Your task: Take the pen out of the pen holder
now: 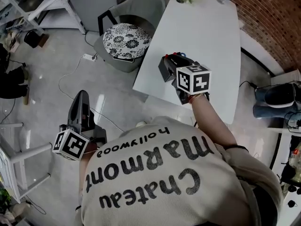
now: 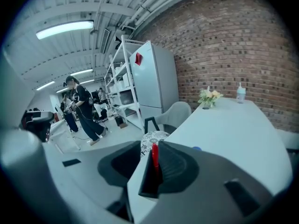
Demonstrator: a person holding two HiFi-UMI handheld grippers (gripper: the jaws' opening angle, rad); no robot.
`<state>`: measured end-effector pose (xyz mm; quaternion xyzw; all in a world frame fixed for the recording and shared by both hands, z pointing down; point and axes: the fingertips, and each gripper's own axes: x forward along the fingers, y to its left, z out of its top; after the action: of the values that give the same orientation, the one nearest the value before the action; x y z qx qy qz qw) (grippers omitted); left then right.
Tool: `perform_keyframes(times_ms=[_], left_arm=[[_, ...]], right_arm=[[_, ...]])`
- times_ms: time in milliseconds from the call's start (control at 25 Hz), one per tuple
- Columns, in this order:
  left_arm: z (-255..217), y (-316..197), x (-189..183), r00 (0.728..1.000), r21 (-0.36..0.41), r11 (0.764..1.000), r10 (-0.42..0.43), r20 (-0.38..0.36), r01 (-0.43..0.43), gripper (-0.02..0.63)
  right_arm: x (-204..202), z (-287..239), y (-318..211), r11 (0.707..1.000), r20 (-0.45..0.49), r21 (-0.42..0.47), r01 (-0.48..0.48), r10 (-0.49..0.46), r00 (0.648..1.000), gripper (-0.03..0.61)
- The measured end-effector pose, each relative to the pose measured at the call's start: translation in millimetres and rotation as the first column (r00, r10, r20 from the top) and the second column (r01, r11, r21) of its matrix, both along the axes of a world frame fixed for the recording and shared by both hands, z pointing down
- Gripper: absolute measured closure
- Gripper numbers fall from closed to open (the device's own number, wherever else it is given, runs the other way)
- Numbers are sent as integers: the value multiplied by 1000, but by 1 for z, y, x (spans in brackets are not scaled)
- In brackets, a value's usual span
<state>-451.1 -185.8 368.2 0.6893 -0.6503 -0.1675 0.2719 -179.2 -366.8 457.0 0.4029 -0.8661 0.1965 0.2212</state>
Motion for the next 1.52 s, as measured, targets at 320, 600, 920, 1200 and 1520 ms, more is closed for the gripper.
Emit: perform_keyframes(times_ms=[320,600,920,1200,1520], left_arm=[[6,-2,-12,1000,-4,1000,-17,-19,17,614],[2,-4,-21,999,1,1000,-29,-16,29,614],[4,-5,-16,1000,-6,1000,-13,-22,13,614],[2,0,-17,1000,-9,1000,-14,-19,14,614],[4,3,-11,1000,-29,1000,7,-15,-8,614]], right_arm=[[-4,14,-12,1000,-66,-23,-19,18,998,457],[-10,21,-16,999,-144,-43,-9,3,990,462],[-7,24,-19,998,-201,-46,-36,26,979,512],[-7,22,-18,999,-208,-34,-33,26,978,515],[-1,19,-14,997,-166,-50,-63,54,985,518]])
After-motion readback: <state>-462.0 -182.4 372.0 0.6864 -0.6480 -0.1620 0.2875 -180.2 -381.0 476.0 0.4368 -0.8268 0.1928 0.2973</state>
